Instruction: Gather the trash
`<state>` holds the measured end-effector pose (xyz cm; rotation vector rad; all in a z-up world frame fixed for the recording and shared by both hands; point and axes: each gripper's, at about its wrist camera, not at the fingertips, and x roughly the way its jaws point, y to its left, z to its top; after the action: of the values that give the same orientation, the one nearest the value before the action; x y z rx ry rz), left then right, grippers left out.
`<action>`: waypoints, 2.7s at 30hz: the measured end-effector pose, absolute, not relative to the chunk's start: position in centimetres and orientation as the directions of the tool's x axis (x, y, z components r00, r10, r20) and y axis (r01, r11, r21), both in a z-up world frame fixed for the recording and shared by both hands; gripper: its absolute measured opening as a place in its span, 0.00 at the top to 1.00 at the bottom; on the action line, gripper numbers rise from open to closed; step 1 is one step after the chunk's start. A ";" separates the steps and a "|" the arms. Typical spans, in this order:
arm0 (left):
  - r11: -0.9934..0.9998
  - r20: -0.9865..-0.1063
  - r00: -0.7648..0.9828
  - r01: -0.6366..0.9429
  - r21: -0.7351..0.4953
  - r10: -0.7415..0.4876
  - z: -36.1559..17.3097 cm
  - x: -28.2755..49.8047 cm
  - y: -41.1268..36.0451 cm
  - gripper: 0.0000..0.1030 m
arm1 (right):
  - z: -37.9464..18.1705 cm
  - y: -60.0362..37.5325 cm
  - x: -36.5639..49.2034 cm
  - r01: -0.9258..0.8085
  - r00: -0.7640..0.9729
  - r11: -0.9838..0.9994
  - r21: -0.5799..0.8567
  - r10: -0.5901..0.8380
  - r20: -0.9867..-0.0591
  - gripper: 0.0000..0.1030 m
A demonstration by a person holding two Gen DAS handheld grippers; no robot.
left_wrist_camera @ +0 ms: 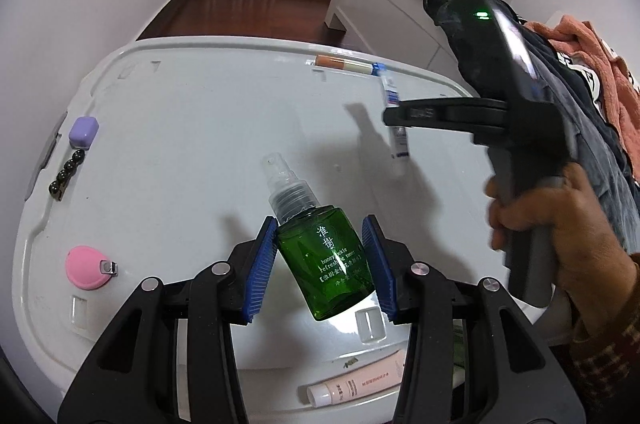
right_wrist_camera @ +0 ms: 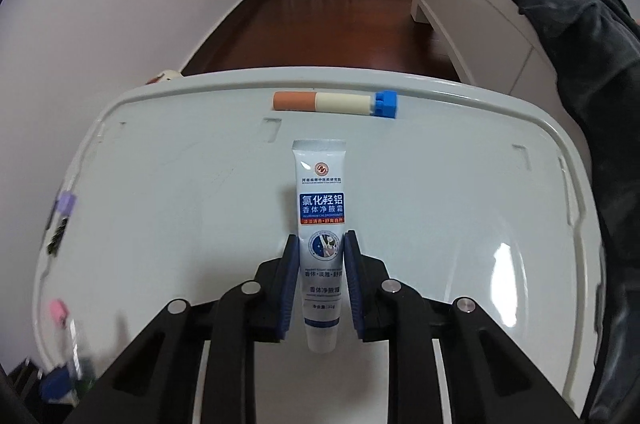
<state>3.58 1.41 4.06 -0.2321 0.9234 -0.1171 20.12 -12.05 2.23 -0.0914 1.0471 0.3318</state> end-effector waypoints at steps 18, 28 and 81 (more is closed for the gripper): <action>0.968 -0.781 0.572 0.117 -0.224 -0.250 6.1 -8.3 -0.8 0.58 | 9.1 -16.2 -0.4 -0.459 0.473 0.875 0.153 0.387 -0.791 0.78; 0.947 -0.882 0.347 0.096 -0.305 -0.319 1.4 -15.1 -1.3 0.53 | -2.5 -18.6 -13.5 -0.419 0.129 0.862 0.285 0.368 -0.921 0.71; 0.961 -0.869 0.414 0.067 -0.267 -0.270 1.6 -4.7 0.1 0.30 | 2.5 -19.7 -0.2 -0.416 0.402 0.899 0.135 0.315 -0.860 0.64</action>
<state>-4.65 0.07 1.57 -0.2020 1.1264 -0.2140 -0.19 -19.69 2.51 -0.1068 1.0609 0.4631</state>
